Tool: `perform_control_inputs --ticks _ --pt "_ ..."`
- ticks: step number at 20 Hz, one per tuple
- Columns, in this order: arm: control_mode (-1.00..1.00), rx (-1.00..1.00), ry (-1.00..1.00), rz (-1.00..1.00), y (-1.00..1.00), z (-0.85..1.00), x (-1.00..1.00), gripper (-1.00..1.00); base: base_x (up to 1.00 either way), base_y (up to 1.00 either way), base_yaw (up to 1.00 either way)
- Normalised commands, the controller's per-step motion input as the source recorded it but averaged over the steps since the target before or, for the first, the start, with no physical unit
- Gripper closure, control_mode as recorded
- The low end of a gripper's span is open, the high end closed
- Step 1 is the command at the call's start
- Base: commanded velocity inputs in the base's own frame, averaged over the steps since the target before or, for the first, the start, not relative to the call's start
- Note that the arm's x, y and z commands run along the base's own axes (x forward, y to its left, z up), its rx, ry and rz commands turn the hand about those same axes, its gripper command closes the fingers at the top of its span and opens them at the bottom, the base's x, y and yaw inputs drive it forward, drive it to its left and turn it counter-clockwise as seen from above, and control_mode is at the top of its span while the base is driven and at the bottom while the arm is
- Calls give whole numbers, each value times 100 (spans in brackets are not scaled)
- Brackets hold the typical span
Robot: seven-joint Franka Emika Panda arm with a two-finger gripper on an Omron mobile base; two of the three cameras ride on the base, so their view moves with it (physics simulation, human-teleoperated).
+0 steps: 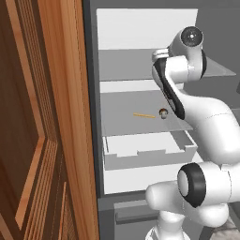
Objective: Place the mayonnaise and mayonnaise from the counter to the top shelf of the fridge. If the existing items in the fridge are on the top shelf, move them to other shelves.
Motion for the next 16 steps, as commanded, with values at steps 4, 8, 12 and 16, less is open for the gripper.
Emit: perform_control_inputs --ticks 4,8,12,16 --pt "-100 0 12 5 -11 -17 28 100 0 0 0" --pt "-100 0 6 5 -8 -10 30 100 0 0 0" --pt "-100 0 0 5 -1 -16 16 100 0 0 0" --pt "-100 -2 0 3 0 -18 16 -100 0 0 0"
